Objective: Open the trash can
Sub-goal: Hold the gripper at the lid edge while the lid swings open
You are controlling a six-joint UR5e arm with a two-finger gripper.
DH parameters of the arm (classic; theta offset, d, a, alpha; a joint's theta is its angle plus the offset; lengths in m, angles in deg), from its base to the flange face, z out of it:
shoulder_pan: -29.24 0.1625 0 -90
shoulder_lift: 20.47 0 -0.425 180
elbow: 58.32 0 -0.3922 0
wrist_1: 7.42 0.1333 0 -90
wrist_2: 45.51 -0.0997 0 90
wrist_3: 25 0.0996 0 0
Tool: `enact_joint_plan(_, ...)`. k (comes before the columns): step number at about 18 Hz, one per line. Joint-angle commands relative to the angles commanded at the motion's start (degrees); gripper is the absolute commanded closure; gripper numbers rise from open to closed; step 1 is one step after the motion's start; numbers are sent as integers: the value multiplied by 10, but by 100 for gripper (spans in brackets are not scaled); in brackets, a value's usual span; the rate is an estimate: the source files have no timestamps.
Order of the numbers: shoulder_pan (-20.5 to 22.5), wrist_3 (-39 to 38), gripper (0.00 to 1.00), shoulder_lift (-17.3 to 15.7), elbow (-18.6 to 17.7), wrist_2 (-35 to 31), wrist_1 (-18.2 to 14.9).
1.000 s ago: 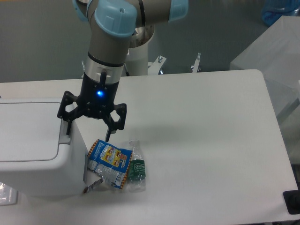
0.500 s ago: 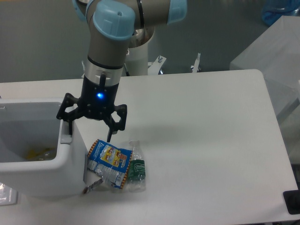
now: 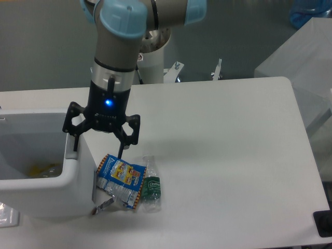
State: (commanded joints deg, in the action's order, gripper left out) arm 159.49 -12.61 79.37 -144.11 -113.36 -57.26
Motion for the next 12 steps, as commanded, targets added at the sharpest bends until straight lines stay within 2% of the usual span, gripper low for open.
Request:
enact_joint_plan(8, 26, 29, 0, 6, 51, -4, 2)
enact_joint_plan(12, 26, 107, 0, 6, 48, -112, 1)
